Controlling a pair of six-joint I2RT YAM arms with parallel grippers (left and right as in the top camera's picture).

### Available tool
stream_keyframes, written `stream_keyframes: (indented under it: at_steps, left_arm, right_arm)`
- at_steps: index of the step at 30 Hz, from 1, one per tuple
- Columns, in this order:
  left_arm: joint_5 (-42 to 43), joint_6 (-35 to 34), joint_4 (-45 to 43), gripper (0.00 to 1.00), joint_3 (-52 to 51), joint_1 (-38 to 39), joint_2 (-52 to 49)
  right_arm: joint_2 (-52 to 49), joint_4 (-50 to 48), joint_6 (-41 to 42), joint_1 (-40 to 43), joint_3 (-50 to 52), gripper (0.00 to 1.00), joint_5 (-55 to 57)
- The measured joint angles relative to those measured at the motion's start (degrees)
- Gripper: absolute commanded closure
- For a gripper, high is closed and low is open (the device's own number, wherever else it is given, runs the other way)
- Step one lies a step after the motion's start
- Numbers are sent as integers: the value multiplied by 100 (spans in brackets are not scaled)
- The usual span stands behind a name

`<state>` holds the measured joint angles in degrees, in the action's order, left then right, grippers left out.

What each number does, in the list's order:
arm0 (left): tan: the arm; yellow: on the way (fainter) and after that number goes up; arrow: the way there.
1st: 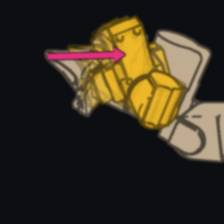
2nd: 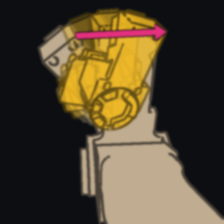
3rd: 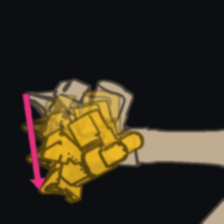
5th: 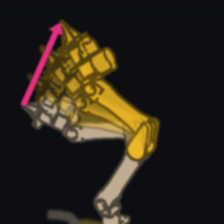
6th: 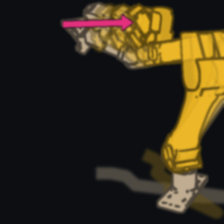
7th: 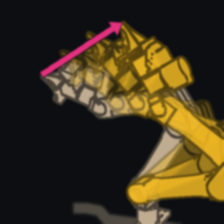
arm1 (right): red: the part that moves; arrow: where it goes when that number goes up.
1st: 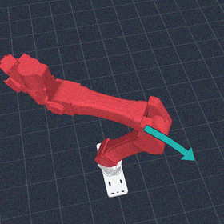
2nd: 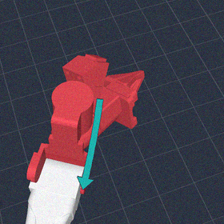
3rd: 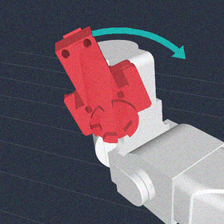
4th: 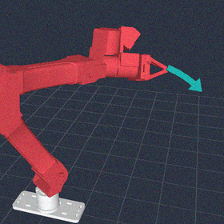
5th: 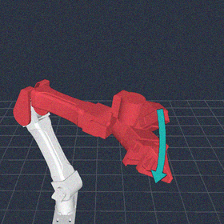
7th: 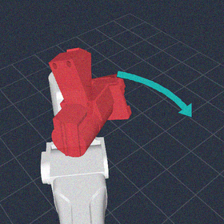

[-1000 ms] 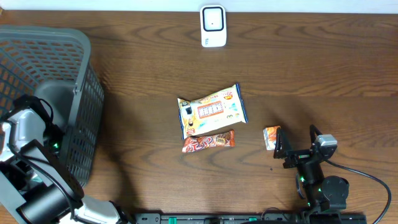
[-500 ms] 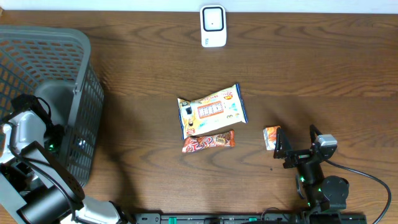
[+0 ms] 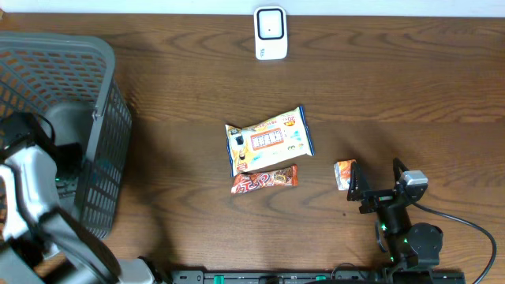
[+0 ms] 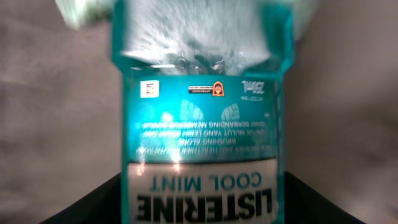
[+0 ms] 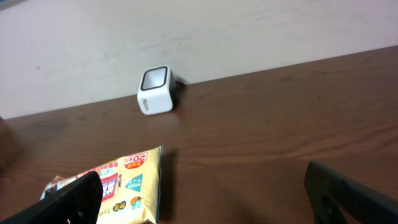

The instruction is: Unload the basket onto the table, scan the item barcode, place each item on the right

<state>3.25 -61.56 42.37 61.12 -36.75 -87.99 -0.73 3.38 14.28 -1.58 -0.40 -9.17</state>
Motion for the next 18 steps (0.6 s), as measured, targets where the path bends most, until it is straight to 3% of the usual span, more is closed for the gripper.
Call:
stream_keyframes:
  at_steps: [11,18]
  left_arm:
    - [551,529,-608,48,7,0,2540]
    - [979,619,-927,48,90,0,3534]
  right_arm:
    - [0,0,0,0,0,1,2]
    - [0,-2,0,0,0,1,2]
